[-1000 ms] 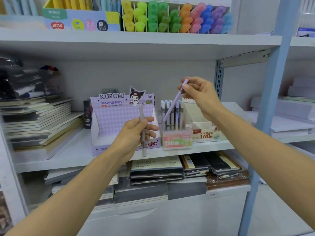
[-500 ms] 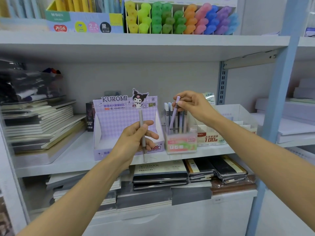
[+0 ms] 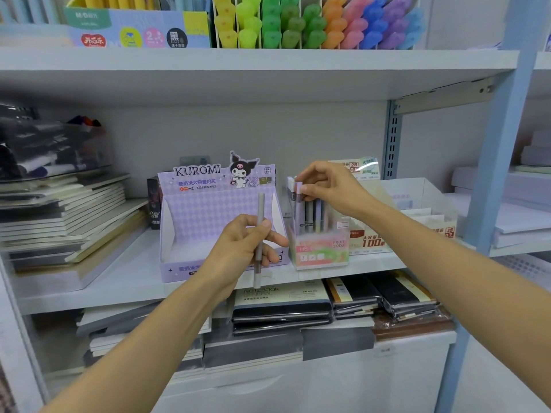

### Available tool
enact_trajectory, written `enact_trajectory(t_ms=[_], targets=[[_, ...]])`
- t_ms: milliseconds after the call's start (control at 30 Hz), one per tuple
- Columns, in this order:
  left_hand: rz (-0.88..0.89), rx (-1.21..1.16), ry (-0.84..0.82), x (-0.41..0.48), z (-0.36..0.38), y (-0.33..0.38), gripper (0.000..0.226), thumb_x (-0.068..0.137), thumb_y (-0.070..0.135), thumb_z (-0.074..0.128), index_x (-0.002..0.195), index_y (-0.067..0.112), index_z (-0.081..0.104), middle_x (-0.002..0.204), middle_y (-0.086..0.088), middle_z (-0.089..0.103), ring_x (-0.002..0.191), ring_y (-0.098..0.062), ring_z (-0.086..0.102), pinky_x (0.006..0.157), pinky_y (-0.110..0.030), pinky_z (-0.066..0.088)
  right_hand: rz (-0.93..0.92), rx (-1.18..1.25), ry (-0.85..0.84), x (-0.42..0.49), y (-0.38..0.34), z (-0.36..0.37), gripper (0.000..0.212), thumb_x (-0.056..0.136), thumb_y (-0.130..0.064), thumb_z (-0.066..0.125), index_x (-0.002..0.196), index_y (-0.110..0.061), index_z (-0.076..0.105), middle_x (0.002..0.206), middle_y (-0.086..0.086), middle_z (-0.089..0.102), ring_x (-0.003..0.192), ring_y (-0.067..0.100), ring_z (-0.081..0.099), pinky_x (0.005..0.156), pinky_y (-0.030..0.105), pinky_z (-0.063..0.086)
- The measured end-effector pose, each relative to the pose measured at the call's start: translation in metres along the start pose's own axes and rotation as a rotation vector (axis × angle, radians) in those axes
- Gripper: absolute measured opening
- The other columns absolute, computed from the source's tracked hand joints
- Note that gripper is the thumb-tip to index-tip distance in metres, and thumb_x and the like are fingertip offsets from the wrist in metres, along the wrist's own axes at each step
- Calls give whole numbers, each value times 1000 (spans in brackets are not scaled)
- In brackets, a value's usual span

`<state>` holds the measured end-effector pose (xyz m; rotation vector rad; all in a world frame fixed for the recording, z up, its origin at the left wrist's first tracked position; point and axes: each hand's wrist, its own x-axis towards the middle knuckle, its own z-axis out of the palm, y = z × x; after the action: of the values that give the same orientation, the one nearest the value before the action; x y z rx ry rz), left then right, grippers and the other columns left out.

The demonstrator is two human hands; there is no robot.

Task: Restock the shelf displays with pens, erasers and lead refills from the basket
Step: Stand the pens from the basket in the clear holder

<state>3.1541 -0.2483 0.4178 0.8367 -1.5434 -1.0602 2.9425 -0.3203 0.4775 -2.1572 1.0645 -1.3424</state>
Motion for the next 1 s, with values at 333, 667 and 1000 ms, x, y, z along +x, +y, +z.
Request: enact_trajectory(t_ms=[333,667,1000], targets=[[-29,17,-36,-7,3,7,16,97,24,55,98,7,53,87,-4,74,58,-15,64,58,-24,53,-120,61,-47,-20,-36,11,21,90,-27,68,108,-18,69,92,-3,71,81,13,67,72,23,54],[-23,-58,14,-23,-5,21,22,65,19,78,86,13,76,77,-8,71,57,-15,63,58,-21,54,-49,275,-13,-53,-33,-12,11,84,-16,71,91,-8,69,79,8,73,67,18,69,59,20,55],[157,-217,179,-18,21,30,19,73,22,74,87,8,72,79,-2,71,76,-13,67,68,-22,54,104,258,-413,-94,-21,-3,13,99,-16,51,97,-5,59,80,10,72,70,23,70,67,27,58]])
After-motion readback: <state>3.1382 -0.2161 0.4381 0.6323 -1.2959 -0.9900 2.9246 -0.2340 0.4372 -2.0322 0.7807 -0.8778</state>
